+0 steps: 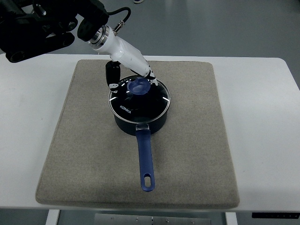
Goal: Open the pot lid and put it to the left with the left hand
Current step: 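Lower the left hand onto the blue knob and close fingers around it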
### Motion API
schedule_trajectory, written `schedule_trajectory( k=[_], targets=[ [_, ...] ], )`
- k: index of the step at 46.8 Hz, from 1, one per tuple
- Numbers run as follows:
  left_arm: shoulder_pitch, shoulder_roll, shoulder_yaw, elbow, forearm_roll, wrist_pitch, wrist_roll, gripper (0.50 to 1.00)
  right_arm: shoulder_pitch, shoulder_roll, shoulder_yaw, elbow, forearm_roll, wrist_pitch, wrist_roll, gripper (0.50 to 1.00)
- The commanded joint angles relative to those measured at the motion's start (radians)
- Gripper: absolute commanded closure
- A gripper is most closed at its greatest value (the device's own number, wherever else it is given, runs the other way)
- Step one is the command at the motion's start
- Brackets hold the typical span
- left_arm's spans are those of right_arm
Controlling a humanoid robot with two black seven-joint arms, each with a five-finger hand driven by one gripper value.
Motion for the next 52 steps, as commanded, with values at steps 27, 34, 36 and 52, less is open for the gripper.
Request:
schedule_trajectory(
  k=[27, 34, 36, 52],
  targets=[
    [0.02, 0.0, 0.001, 0.013, 0.009, 0.006, 0.0, 0.51, 0.0, 0.0, 0.0, -0.001, -0.001, 0.0, 0.0, 0.583],
    [0.029, -0.017, -0.001, 0.014, -0.002, 0.006, 0.0, 0.523, 0.0, 0.0, 0.0, -0.001, -0.001, 0.0, 0.0, 0.583],
    [0.029, -0.02, -0.002, 0.014, -0.003, 0.006, 0.0, 0.525, 0.0, 0.0, 0.0, 0.001, 0.001, 0.0, 0.0, 0.583],
    [0.029, -0.022, -0.002, 0.016, 0.014, 0.011, 0.0, 0.628, 0.0, 0.0, 0.0, -0.001, -0.001, 0.0, 0.0, 0.583]
  ],
)
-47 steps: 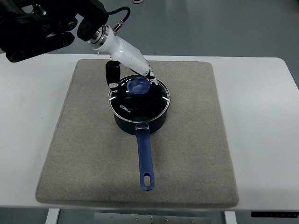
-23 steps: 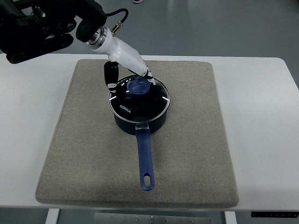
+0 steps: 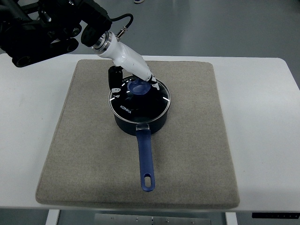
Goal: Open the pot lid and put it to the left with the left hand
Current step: 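Lower the left hand onto the blue knob and close fingers around it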
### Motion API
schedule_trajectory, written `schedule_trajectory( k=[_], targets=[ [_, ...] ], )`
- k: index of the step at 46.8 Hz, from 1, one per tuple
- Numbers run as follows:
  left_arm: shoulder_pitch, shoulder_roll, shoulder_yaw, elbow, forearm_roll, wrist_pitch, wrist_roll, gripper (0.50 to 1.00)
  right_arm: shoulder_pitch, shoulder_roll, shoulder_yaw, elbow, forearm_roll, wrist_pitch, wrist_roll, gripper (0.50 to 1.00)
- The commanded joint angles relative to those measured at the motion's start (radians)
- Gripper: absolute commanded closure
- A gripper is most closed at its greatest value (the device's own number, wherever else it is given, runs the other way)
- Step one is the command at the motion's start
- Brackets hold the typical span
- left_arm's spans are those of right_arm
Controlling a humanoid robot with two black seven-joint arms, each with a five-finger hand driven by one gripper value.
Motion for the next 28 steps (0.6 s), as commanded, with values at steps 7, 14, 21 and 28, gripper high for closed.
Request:
schedule_trajectory(
  k=[7, 14, 21, 28],
  targets=[
    [0.0, 0.0, 0.0, 0.006, 0.004, 0.029, 0.0, 0.628, 0.0, 0.0, 0.0, -0.001, -0.001, 0.0, 0.0, 0.583],
    [-0.002, -0.002, 0.0, 0.006, -0.002, 0.052, 0.0, 0.636, 0.0, 0.0, 0.0, -0.001, 0.001, 0.0, 0.0, 0.583],
    [0.0, -0.002, -0.002, 0.006, -0.013, 0.059, 0.0, 0.686, 0.0, 0.0, 0.0, 0.001, 0.001, 0.0, 0.0, 0.583],
    [0.0, -0.002, -0.002, 0.009, -0.002, 0.069, 0.0, 0.846, 0.0, 0.0, 0.0, 0.001, -0.001, 0.0, 0.0, 0.583]
  ],
)
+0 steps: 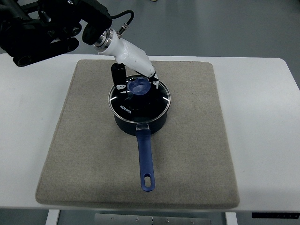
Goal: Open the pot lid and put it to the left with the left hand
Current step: 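Lower the left hand onto the blue knob and close fingers around it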
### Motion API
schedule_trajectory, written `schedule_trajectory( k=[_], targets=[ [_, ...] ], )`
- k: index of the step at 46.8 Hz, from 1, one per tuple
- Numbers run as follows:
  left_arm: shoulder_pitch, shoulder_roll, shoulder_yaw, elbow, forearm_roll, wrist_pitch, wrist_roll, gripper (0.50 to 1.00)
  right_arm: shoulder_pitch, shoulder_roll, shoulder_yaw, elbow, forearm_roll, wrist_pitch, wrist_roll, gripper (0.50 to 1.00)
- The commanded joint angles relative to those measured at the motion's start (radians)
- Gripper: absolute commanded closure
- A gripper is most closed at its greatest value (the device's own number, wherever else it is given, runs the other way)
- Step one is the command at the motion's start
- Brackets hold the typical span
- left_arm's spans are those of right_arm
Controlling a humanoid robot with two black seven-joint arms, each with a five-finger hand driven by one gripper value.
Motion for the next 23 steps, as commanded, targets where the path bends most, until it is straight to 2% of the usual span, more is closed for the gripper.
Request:
schedule_trajectory(
  k=[1, 6, 8, 12, 15, 23],
  targets=[
    [0.0, 0.0, 0.0, 0.0, 0.005, 0.003, 0.0, 0.859, 0.0, 0.0, 0.0, -0.001, 0.001, 0.0, 0.0, 0.583],
    [0.002, 0.0, 0.0, 0.002, 0.007, 0.003, 0.0, 0.958, 0.0, 0.0, 0.0, 0.0, -0.001, -0.002, 0.0, 0.583],
    [0.002, -0.001, 0.0, 0.002, 0.008, 0.005, 0.0, 0.979, 0.0, 0.0, 0.0, -0.001, 0.001, 0.0, 0.0, 0.583],
    [0.002, -0.006, 0.0, 0.002, 0.004, 0.005, 0.0, 0.979, 0.0, 0.0, 0.0, 0.0, -0.001, 0.0, 0.0, 0.583],
    [0.002, -0.009, -0.002, 0.003, -0.004, 0.008, 0.0, 0.958, 0.0, 0.0, 0.0, -0.001, 0.001, 0.0, 0.0, 0.583],
    [0.008, -0.012, 0.0, 0.006, -0.001, 0.013, 0.0, 1.0, 0.0, 0.0, 0.0, 0.0, 0.001, 0.0, 0.0, 0.583]
  ],
)
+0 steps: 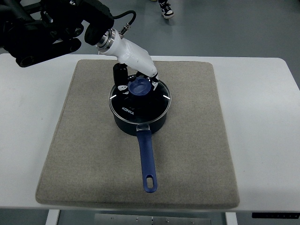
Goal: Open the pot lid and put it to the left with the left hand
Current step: 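Lower the left hand onto the blue knob and close fingers around it, then lift the glass lid off the saucepan with the left hand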
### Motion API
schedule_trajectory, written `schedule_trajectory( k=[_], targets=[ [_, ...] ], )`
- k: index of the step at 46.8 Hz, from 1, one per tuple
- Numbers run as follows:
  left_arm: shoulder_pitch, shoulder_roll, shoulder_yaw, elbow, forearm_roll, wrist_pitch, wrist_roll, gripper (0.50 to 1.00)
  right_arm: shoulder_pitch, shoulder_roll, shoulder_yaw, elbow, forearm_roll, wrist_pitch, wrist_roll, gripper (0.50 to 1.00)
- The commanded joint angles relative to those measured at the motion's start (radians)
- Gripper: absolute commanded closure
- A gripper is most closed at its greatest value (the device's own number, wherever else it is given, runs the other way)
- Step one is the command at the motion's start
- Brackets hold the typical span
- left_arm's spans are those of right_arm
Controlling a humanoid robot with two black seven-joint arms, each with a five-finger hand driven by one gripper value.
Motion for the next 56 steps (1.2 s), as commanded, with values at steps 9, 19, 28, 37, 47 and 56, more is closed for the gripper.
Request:
schedule_trajectory(
  k=[9, 19, 28, 37, 47, 56],
  targets=[
    [0.008, 0.0, 0.002, 0.002, 0.008, -0.001, 0.0, 1.0, 0.0, 0.0, 0.0, 0.001, 0.001, 0.0, 0.0, 0.583],
    [0.006, 0.0, 0.002, 0.002, 0.008, -0.001, 0.0, 1.0, 0.0, 0.0, 0.0, 0.0, 0.001, 0.0, 0.0, 0.583],
    [0.006, 0.0, -0.011, 0.002, -0.004, 0.002, 0.0, 1.0, 0.0, 0.0, 0.0, 0.001, 0.001, 0.0, 0.0, 0.583],
    [0.008, 0.0, -0.041, 0.002, -0.003, 0.002, 0.0, 1.0, 0.0, 0.0, 0.0, 0.001, -0.001, 0.0, 0.0, 0.583],
    [0.008, 0.0, -0.046, 0.009, -0.004, 0.002, 0.0, 1.0, 0.0, 0.0, 0.0, 0.0, 0.001, 0.0, 0.0, 0.583],
    [0.006, 0.004, -0.052, 0.031, -0.006, 0.002, 0.0, 1.0, 0.0, 0.0, 0.0, 0.0, 0.001, 0.0, 0.0, 0.583]
  ],
)
